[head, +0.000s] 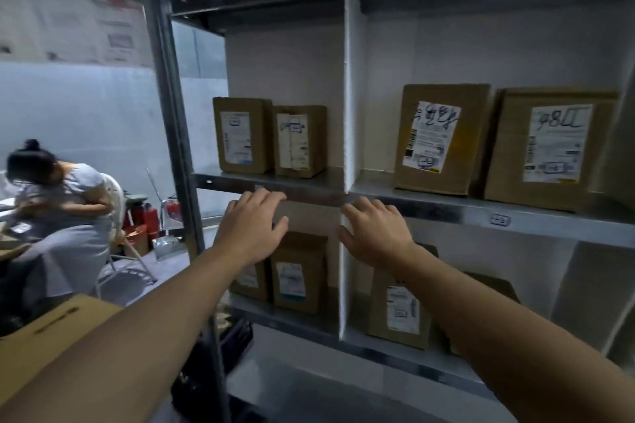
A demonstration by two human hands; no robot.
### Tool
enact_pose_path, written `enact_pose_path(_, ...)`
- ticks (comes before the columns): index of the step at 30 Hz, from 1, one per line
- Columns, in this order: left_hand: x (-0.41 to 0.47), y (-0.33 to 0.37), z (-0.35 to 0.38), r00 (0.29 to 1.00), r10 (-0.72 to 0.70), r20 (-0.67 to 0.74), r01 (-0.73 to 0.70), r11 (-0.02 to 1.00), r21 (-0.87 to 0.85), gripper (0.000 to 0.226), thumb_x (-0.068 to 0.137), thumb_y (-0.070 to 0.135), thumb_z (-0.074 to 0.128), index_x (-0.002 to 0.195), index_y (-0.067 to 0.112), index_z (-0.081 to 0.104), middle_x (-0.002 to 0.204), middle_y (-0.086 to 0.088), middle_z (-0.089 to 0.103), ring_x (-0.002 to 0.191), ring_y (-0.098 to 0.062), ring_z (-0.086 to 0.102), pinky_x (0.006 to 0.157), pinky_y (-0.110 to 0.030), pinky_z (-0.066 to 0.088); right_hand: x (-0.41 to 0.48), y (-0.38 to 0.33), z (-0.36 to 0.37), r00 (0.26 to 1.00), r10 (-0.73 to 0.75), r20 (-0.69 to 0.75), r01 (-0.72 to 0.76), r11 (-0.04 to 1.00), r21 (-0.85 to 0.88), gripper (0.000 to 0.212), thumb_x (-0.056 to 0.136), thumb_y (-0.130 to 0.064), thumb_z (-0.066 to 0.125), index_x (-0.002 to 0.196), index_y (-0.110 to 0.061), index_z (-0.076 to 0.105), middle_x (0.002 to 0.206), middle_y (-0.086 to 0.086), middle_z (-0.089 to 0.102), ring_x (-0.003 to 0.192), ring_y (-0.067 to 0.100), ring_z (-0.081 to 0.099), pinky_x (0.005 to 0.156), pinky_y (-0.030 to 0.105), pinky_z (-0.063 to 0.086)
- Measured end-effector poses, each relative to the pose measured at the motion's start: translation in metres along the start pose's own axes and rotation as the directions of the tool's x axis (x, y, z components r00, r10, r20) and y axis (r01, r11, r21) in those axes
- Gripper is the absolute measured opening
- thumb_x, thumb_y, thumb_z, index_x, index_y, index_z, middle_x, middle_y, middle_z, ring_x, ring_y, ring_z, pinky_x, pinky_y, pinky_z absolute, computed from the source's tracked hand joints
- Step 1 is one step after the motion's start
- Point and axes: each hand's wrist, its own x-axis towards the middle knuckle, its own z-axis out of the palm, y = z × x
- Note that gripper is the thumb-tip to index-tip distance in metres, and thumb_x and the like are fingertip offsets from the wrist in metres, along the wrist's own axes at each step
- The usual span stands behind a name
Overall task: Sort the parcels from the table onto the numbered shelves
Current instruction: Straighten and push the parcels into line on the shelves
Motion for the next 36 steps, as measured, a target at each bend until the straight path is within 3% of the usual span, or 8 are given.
enact_pose_path(5,-0.023,-0.096,-0.032,0.993,-0.110,0.036,0.106,0.991,0.078,0.046,0.096,0.041,0.050,0.139,0.027,0.044,0.142,0.000,0.048,0.128,-0.024,0.044,0.104,-0.044,0.038,0.049,-0.086,0.007,0.996,-0.093,0.018,0.092,0.995,0.031,0.047,0.101,-0.049,0.043,0.141,-0.026,0.042,0.142,0.005,0.048,0.130,0.028,0.047,0.105,0.048,0.038)
enact_pose_path(12,-0.038,-0.165,-0.046,0.991,-0.128,0.045,0.124,0.989,0.081,0.045,0.095,0.040,0.048,0.138,0.025,0.045,0.136,-0.001,0.051,0.124,-0.026,0.045,0.104,-0.045,0.036,0.082,-0.146,0.021,0.999,-0.031,0.014,0.030,0.998,0.055,0.053,0.100,-0.050,0.042,0.147,-0.025,0.039,0.145,0.005,0.047,0.133,0.028,0.045,0.106,0.048,0.038)
enact_pose_path(28,0.066,-0.198,0.007,0.994,-0.109,-0.022,0.105,0.984,-0.142,0.042,0.097,0.037,0.053,0.137,0.025,0.046,0.140,0.002,0.048,0.125,-0.020,0.046,0.104,-0.040,0.041,0.171,-0.141,0.049,0.994,0.047,-0.103,-0.032,0.990,0.138,0.041,0.101,-0.047,0.046,0.136,-0.025,0.046,0.131,0.002,0.052,0.120,0.023,0.052,0.100,0.043,0.046)
enact_pose_path(36,0.129,-0.213,0.039,0.983,-0.136,-0.121,0.104,0.965,-0.241,0.044,0.096,0.036,0.054,0.138,0.025,0.046,0.143,0.003,0.046,0.129,-0.022,0.046,0.101,-0.042,0.046,0.228,-0.136,0.073,0.975,0.151,-0.166,-0.103,0.959,0.265,0.044,0.102,-0.045,0.048,0.141,-0.025,0.042,0.132,0.003,0.048,0.114,0.021,0.053,0.086,0.034,0.050)
